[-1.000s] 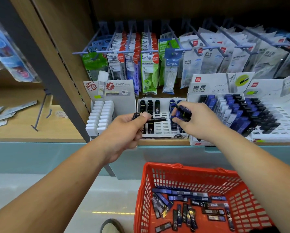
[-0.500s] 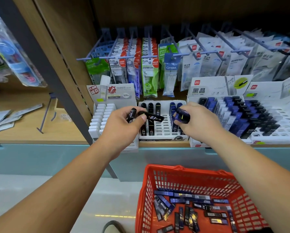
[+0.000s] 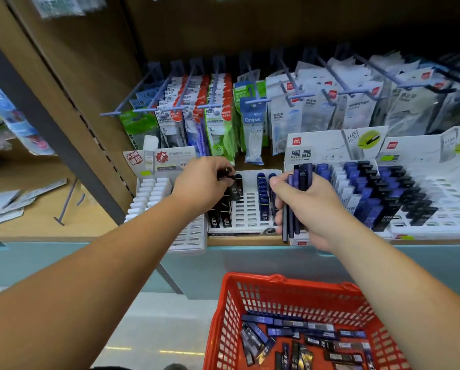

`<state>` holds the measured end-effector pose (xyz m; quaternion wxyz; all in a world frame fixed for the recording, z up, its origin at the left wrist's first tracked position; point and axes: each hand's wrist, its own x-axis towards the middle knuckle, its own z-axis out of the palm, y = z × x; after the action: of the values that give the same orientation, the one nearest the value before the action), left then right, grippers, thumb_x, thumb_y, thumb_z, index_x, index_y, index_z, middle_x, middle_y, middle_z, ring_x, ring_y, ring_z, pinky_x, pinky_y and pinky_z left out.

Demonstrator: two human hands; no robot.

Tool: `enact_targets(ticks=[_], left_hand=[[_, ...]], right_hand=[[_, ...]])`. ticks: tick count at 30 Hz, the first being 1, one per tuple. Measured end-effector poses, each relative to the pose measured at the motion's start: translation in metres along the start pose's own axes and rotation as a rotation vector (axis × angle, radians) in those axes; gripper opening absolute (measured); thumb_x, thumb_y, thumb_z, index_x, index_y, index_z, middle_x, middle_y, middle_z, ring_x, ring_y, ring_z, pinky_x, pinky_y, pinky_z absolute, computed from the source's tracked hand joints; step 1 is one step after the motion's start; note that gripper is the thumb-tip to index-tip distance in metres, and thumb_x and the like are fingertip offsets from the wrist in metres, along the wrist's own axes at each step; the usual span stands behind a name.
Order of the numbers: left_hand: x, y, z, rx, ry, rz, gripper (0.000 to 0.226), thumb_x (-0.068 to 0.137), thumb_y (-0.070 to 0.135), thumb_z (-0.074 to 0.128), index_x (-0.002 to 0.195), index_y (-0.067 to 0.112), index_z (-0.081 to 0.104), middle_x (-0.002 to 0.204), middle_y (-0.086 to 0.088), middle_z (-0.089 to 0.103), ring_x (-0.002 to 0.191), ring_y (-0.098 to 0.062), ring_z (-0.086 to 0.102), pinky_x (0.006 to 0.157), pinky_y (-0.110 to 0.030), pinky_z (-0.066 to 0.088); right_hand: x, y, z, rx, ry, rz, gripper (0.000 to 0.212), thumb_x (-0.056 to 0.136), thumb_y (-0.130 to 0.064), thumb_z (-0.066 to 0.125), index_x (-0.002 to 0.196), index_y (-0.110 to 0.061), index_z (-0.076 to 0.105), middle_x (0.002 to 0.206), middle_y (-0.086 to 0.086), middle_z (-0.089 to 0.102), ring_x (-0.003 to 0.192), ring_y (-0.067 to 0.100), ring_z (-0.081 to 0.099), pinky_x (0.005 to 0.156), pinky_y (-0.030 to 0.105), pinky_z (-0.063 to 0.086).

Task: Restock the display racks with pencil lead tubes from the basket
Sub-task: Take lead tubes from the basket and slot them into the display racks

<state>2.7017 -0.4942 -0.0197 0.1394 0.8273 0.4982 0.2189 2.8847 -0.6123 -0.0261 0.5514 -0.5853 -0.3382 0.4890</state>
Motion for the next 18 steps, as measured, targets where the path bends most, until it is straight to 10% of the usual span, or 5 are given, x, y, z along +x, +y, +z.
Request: enact_targets(ticks=[18], left_hand=[[0.023,-0.009,0.016,-0.049,0.007,0.032,0.002,0.09,0.022,0.079,0.091,0.023,0.079,0.089,0.008,0.076,0.085,-0.016,0.069,0.078,-0.038,0.059]], right_hand=[[0.002,0.008,-0.005,0.013,-0.037,0.047,0.021,0.096,-0.023,0.072,0.109,-0.007,0.066,0.075,0.01,0.059,0.057,0.026,0.061,0.057,0.039,0.058]])
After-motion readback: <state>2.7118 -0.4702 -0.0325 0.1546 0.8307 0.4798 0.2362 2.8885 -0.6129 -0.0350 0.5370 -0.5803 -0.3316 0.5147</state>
